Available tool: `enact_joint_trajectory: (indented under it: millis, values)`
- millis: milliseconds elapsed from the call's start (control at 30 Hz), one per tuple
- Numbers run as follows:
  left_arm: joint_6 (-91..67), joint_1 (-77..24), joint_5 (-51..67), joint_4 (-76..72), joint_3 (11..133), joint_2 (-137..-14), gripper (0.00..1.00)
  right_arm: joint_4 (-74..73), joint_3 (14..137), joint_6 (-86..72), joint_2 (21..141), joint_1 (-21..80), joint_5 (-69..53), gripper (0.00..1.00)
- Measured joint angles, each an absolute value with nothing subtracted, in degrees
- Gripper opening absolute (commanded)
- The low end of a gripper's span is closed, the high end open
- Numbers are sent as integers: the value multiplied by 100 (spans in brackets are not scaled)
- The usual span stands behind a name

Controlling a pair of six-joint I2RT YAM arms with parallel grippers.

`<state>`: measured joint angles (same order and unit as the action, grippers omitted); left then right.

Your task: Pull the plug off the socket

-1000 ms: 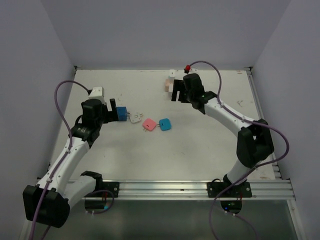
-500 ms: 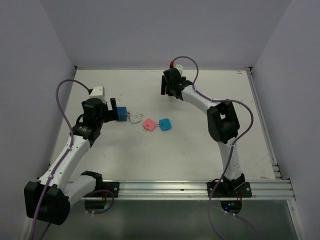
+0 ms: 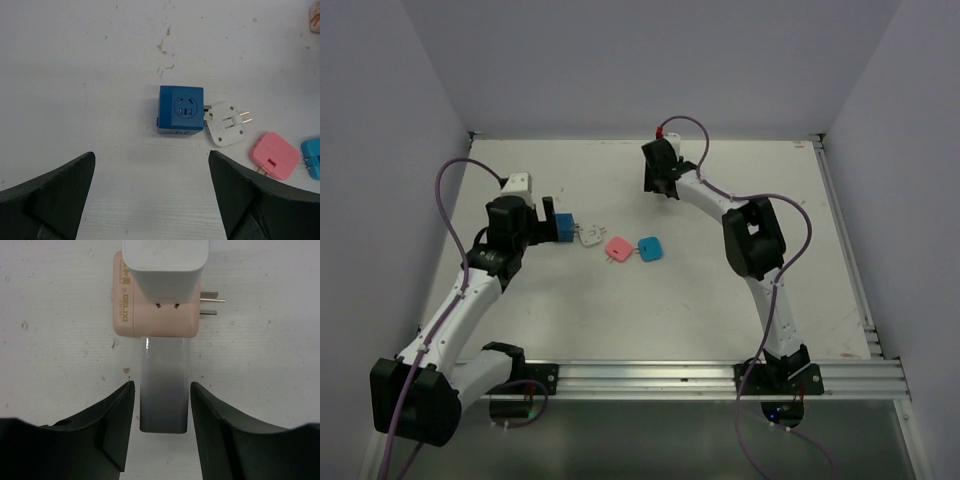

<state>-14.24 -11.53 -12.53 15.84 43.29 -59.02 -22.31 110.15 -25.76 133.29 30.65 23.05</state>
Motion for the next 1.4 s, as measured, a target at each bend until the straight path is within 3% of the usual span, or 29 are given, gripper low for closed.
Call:
enact_joint_trajectory:
  millis: [233, 433, 967, 1233, 1400]
  values:
    - [-1413, -1127, -1131, 1577, 4329, -5927, 98, -1839, 10398, -2473, 13190, 2976, 2217, 22]
    - [-1411, -1125, -1061, 1551, 4329, -5953, 98, -1616, 9627, -2259, 12680, 2856, 2001, 9]
    - [-1798, -1100, 121, 1269, 4327, -6077, 100, -1345, 6278, -1643, 9765, 2790, 1004, 0]
    - [-3245, -1103, 1575, 884, 3632, -6029, 100, -1210, 4377, -1695, 7924, 2882, 421, 0]
    - [-4237, -1579, 1826, 635, 3072, -5693, 100, -1184, 3553, -1839, 6967, 3009, -5, 0]
